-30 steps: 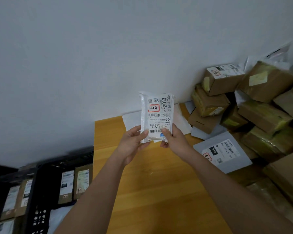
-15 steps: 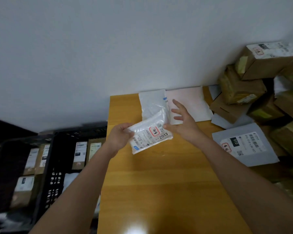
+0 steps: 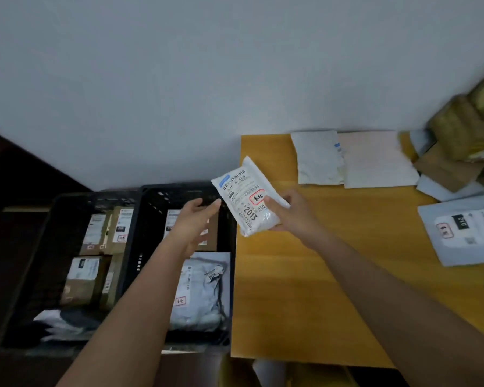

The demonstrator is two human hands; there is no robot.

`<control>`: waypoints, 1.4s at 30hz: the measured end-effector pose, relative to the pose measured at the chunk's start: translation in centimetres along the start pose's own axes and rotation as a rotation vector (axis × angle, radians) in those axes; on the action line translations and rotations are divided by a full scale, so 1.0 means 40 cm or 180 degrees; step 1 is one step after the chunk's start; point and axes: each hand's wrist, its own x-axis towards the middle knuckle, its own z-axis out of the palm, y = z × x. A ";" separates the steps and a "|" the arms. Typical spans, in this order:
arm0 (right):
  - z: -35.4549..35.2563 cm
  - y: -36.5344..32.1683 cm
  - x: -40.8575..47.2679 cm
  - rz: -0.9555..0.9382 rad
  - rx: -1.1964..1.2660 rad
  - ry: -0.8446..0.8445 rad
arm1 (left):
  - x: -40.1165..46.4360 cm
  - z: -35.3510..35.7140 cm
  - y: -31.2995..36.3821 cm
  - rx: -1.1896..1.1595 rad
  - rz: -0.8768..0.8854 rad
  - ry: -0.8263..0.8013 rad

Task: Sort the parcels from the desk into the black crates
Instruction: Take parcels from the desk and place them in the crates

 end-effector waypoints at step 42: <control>0.660 0.519 0.412 0.0193 -0.5128 0.0448 | 0.648 -0.176 -0.626 0.2815 0.0589 -0.0687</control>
